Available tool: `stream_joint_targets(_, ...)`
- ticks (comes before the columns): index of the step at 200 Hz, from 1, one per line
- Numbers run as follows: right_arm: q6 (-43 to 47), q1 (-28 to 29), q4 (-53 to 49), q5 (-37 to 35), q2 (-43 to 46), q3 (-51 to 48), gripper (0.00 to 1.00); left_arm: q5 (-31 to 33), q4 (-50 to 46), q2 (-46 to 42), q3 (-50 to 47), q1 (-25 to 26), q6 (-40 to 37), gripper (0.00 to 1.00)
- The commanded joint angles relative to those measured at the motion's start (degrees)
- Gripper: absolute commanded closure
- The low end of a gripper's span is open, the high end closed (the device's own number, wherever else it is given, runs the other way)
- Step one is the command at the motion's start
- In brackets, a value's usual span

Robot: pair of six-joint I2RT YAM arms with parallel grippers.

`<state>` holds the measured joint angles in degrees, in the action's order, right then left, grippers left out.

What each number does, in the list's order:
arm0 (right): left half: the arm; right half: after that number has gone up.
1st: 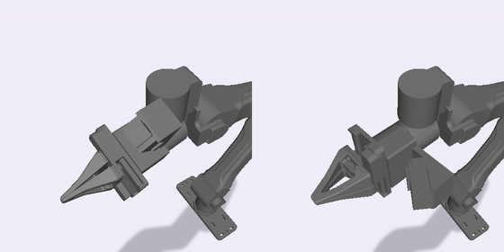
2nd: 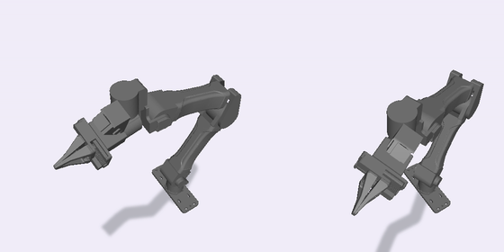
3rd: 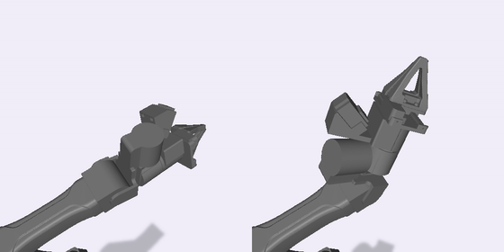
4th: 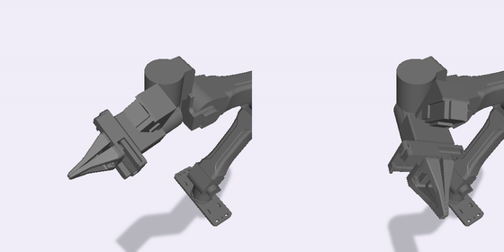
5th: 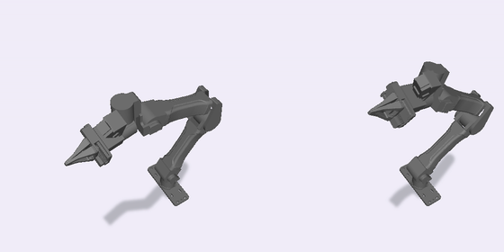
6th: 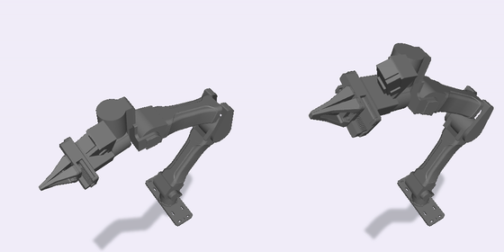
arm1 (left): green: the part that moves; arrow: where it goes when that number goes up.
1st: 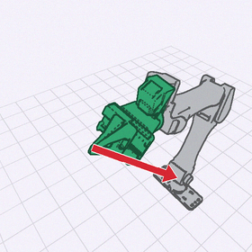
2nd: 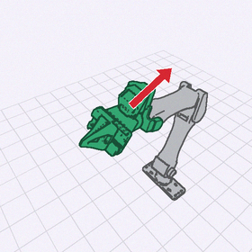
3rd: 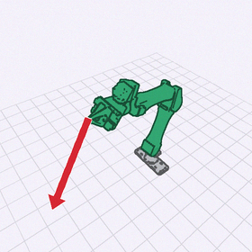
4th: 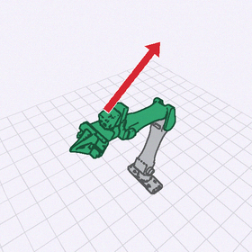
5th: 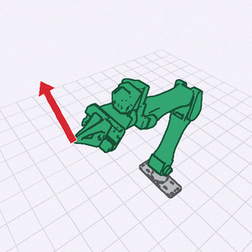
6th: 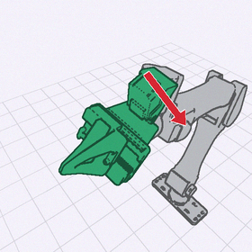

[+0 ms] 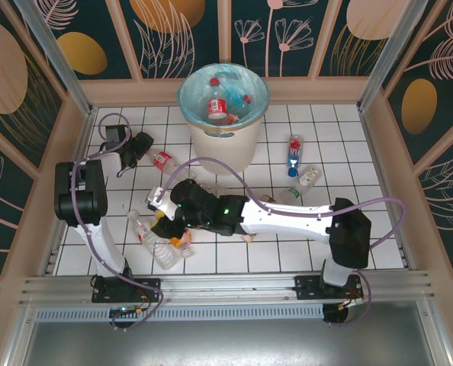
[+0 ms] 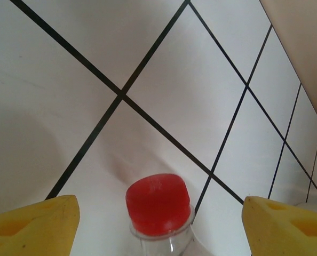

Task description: Put the plastic bottles in the bin

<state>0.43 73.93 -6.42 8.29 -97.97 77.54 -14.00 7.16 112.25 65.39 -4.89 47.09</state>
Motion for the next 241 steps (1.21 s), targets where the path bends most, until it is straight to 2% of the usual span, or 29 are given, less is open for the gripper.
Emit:
stream_joint_targets(1, 0.9, 0.6, -1.0, -1.8, -1.6, 2.0, 0.64, -2.5, 1.3, 2.7, 1.6, -0.2, 2.9, 0.21)
stream_joint_targets(137, 2.7, -0.2, 1.1, -1.4, -1.4, -1.5, 0.65, -6.3, 9.6, 6.8, -0.5, -1.3, 12.1, 0.45)
stream_joint_targets(146, 2.7, -0.2, 1.2, -1.2, -1.4, -1.5, 0.66, -6.8, 11.1, 6.8, -1.1, -1.5, 12.8, 0.50)
stream_joint_targets(170, 2.8, -0.2, 1.0, -1.1, -1.4, -1.4, 0.65, -7.4, 11.9, 7.1, -1.1, -2.0, 13.3, 0.53)
stream_joint_targets(178, 2.9, -0.3, 0.9, -1.1, -1.5, -1.3, 0.65, -7.7, 12.1, 7.2, -0.9, -2.1, 13.0, 0.58)
stream_joint_targets(204, 3.1, -0.4, 0.1, -1.6, -1.9, -0.4, 0.66, -8.0, 12.1, 7.5, -0.4, -2.3, 12.8, 0.61)
stream_joint_targets(241, 3.1, -0.3, -0.9, -2.8, -1.9, 1.0, 0.66, -9.2, 13.2, 6.8, 0.2, -2.7, 12.7, 0.78)
